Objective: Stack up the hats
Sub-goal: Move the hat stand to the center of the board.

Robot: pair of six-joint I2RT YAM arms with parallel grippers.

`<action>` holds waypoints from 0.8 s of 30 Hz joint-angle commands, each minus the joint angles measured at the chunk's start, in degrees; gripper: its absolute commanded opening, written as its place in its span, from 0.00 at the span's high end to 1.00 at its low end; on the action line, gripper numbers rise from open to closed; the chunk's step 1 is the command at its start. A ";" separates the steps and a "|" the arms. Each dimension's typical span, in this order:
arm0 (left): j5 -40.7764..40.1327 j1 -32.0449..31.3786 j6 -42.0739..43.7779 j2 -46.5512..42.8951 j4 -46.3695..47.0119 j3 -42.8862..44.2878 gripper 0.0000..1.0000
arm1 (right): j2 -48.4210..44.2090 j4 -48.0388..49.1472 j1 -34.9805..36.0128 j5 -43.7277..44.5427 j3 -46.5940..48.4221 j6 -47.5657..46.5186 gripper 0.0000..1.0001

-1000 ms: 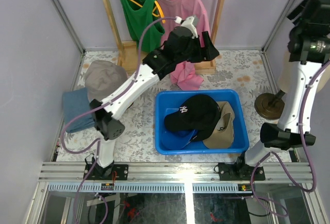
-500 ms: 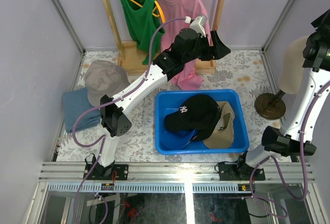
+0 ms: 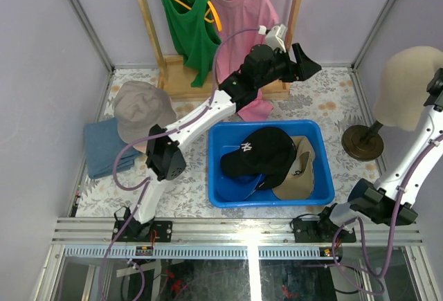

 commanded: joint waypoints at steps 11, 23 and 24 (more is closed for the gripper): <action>-5.80 -1.81 -4.89 12.42 7.68 10.74 0.25 | 0.05 9.18 -14.38 -30.61 -18.34 15.52 0.17; -9.74 -2.56 -11.29 18.54 12.91 13.97 0.24 | -1.70 19.99 -15.79 -47.48 -31.19 23.30 0.19; -9.75 -2.66 -11.18 18.45 12.88 13.64 0.25 | -2.01 20.78 -15.79 -48.34 -32.08 23.91 0.20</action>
